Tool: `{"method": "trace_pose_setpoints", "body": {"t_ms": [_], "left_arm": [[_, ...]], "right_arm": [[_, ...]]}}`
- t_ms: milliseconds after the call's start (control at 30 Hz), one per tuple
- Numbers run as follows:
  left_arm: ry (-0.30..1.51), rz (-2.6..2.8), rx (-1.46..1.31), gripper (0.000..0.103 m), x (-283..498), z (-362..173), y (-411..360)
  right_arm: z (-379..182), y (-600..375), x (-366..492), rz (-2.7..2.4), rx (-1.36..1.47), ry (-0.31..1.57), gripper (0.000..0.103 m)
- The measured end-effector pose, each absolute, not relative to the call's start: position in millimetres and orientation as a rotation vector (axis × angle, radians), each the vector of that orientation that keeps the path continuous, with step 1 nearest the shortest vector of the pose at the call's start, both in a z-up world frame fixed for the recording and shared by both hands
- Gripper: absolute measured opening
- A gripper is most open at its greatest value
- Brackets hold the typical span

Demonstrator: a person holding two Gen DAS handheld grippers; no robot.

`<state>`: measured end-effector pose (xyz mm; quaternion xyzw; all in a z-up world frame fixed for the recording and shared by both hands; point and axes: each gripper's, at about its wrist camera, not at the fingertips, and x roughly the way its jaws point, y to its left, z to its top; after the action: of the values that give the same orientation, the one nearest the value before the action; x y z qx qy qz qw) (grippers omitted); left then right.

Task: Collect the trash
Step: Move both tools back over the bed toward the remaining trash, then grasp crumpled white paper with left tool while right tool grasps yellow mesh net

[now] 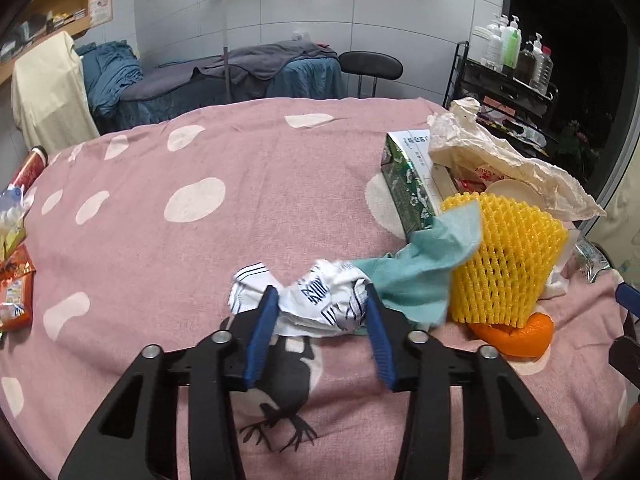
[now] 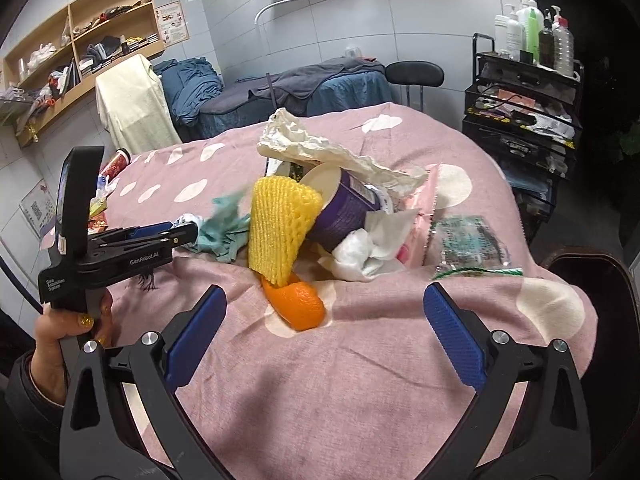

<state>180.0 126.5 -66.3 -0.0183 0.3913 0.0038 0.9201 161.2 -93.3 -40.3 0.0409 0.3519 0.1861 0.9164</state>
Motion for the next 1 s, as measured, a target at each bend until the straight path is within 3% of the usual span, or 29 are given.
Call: {"method": "trace_pose_setpoints", "body": {"t_ms": [133,400,600,700,767,867,1000], "left_arm": [[0.79,0.007,-0.087,0.035,169.9,-63.2,134.6],[0.717,0.036,-0.15,0.034,138.4,-46.6,142.5],[0.684,0.048,-0.164,0.034,119.1,-40.6,140.2],[0.687,0.044,-0.176,0.034,114.9,-42.3,138.0],[0.69,0.043,-0.177,0.034,112.3,-43.7,136.2],[0.691,0.042,-0.175,0.034,108.6,-44.6,132.6],[0.683,0.031,-0.183,0.034,101.6,-43.7,127.0]], "right_arm": [[-40.7,-83.6,175.7,0.403,0.088,0.756,0.097],[-54.1,-58.8,214.7,0.446,0.102,0.885,0.079],[-62.3,-57.3,237.9,0.457,0.173,0.943,0.057],[-63.8,-55.0,241.4,0.47,0.186,0.953,0.04],[-65.5,-53.2,239.7,0.487,0.185,0.956,0.02],[-61.7,-55.4,233.9,0.509,0.199,0.932,0.013],[-52.2,-59.6,219.6,0.527,0.195,0.881,0.011]]}}
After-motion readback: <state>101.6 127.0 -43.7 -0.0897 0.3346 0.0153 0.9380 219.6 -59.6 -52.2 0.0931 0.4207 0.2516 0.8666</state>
